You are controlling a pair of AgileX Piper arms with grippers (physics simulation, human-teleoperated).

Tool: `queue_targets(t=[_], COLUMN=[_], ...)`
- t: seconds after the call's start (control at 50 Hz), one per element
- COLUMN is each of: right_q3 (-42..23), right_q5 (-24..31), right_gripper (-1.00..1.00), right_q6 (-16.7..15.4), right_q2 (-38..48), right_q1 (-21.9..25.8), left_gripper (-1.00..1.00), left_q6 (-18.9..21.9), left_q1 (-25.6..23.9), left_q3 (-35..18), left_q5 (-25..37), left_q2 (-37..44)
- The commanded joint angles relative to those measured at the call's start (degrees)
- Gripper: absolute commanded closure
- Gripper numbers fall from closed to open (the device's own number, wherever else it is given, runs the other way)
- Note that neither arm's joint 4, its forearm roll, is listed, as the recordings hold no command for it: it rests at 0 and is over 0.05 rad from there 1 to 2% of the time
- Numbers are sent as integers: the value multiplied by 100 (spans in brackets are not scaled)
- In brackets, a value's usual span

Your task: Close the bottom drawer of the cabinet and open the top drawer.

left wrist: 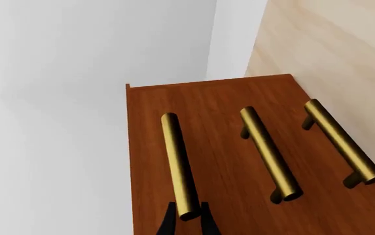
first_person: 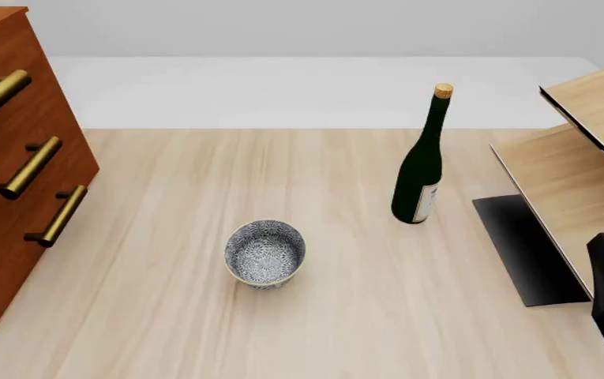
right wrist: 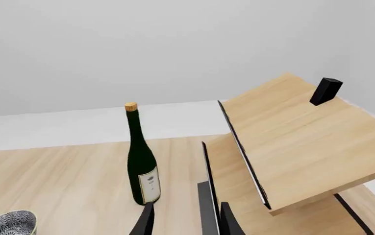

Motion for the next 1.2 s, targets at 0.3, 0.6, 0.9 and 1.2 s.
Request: queue_targets(t=[0.3, 0.6, 0.9, 1.2], right_q3=[-28, -48, -41, -40], right_q5=[-169, -228, -329, -361], right_gripper=[-100, -100, -100, -100], right_q6=[216, 422, 517, 548], right_q2=[219, 309, 412, 445], right_q1=[-68, -133, -175, -188], left_gripper=[100, 100, 100, 100], left_q6=[281, 435, 523, 531], left_q1=[-500, -770, -1046, -1419], left_q3=[65, 178, 175, 49], left_q5=[-240, -436, -298, -192], left_q2=[188, 272, 77, 67])
